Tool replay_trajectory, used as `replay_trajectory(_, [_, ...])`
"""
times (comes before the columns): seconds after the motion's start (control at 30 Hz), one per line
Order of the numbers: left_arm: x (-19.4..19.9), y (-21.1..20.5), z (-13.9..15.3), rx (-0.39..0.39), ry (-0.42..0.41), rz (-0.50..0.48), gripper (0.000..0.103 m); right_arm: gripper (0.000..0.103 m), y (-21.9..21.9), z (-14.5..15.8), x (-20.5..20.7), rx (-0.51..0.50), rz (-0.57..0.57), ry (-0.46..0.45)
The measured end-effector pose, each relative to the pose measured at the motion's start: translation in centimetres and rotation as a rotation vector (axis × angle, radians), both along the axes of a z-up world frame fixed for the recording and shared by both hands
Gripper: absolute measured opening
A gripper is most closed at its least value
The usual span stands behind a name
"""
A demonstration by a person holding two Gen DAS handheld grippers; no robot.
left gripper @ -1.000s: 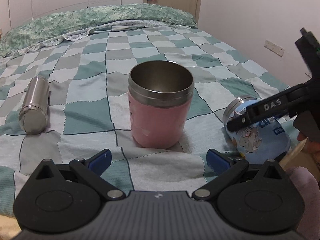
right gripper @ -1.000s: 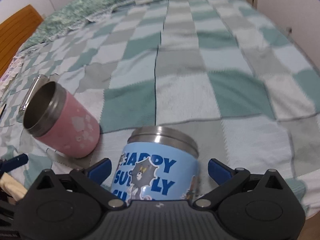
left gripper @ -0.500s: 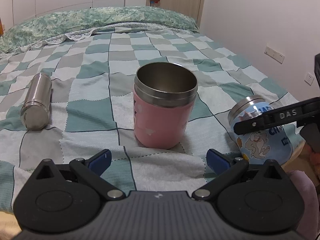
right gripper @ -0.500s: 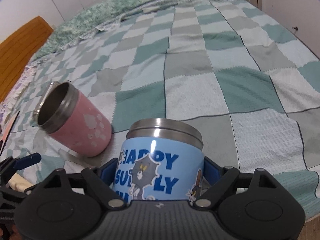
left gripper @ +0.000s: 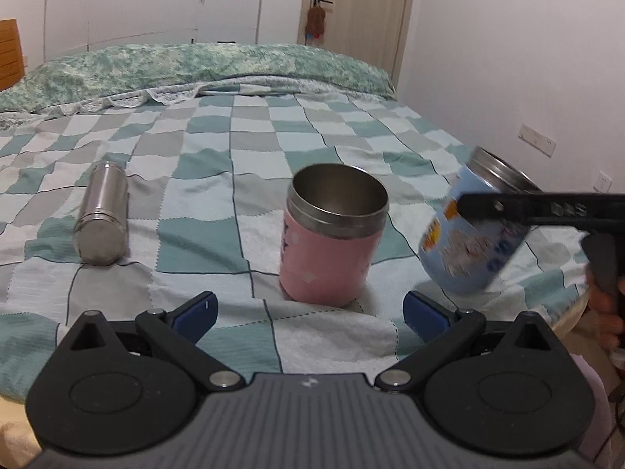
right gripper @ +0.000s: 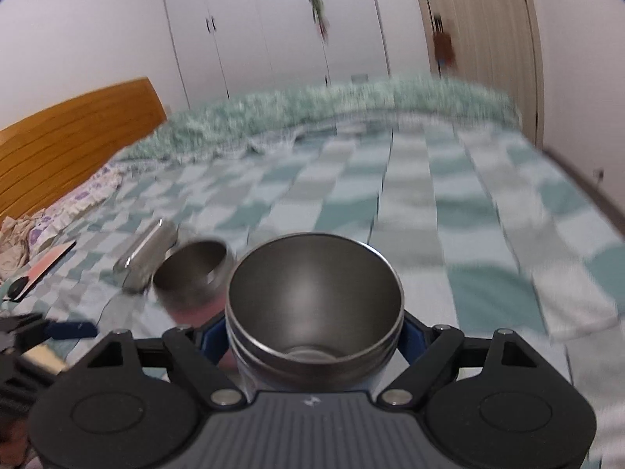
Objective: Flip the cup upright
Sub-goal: 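Rotate the held light-blue cup with the right tool until its opening faces up, then lower the light-blue cup upright beside the pink cup and open the right tool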
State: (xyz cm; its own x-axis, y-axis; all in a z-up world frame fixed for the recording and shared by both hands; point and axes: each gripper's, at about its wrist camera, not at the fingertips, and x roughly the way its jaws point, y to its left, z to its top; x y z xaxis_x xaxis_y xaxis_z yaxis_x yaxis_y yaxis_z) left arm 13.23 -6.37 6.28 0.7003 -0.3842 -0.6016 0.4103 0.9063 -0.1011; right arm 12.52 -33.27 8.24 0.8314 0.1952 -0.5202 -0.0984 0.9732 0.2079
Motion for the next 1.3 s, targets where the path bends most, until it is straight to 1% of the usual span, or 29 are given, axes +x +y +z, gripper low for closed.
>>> replay_trajectory(0.13, [-0.1,0.4,-0.2,-0.006,-0.008,0.027,0.103,0.083,1.4,0.1,2.2,-0.075,-0.021,-0.075])
replay_trajectory(0.23, [-0.2,0.9,-0.6,-0.013,0.002,0.036,0.103,0.083,2.6,-0.8,3.7,-0.149,-0.034,-0.107])
replay_trajectory(0.3, [-0.2,1.1,-0.9,-0.01,0.006,0.041,0.103,0.083,3.4,-2.0,4.5,-0.189,-0.034,-0.086])
replay_trajectory(0.37, [-0.2,1.4,-1.2,-0.014,0.012,0.044,0.103,0.084,3.9,-3.6,5.1,-0.203,-0.028,-0.037])
replay_trajectory(0.4, [-0.2,1.4,-1.3,-0.016,0.014,0.047,0.103,0.084,4.0,-4.4,5.2,-0.206,-0.029,-0.037])
replay_trajectory(0.43, [-0.2,1.5,-1.3,-0.017,0.015,0.05,0.103,0.084,4.3,-4.6,4.9,-0.227,-0.024,-0.076])
replay_trajectory(0.53, [-0.3,1.5,-1.4,-0.025,0.014,0.051,0.103,0.084,4.8,-4.8,4.7,-0.239,-0.03,-0.077])
replay_trajectory(0.63, [-0.6,1.5,-1.2,-0.038,-0.008,0.051,0.103,0.084,4.8,-4.8,4.6,-0.247,-0.021,-0.069])
replay_trajectory(0.67, [-0.8,1.6,-1.2,-0.045,-0.019,0.054,0.103,0.086,4.8,-4.7,4.6,-0.246,-0.018,-0.064])
replay_trajectory(0.7, [-1.0,1.6,-1.1,-0.053,-0.036,0.058,0.103,0.094,4.7,-4.6,4.3,-0.242,-0.013,-0.059])
replay_trajectory(0.73, [-1.2,1.6,-1.0,-0.058,-0.054,0.063,0.103,0.102,4.5,-4.5,3.9,-0.232,-0.013,-0.061])
replay_trajectory(0.77, [-1.6,1.7,-0.9,-0.062,-0.076,0.068,0.103,0.103,4.2,-4.3,3.2,-0.22,-0.013,-0.078])
replay_trajectory(0.9, [-3.5,1.9,-1.1,-0.062,-0.183,0.097,0.103,0.103,3.2,-3.5,-1.2,-0.186,0.031,-0.195])
replay_trajectory(1.03, [-5.9,2.7,-2.1,-0.07,-0.25,0.138,0.103,0.103,2.5,-3.6,-6.7,-0.172,0.067,-0.325])
replay_trajectory(1.1, [-7.0,3.2,-2.8,-0.076,-0.265,0.161,0.103,0.103,2.3,-3.8,-9.2,-0.182,0.078,-0.378])
replay_trajectory(1.2, [-8.6,4.3,-4.0,-0.096,-0.291,0.202,0.103,0.103,2.2,-4.8,-12.6,-0.213,0.084,-0.423])
replay_trajectory(1.3, [-10.6,5.3,-4.9,-0.095,-0.357,0.244,0.103,0.103,2.0,-5.8,-15.0,-0.249,0.07,-0.458])
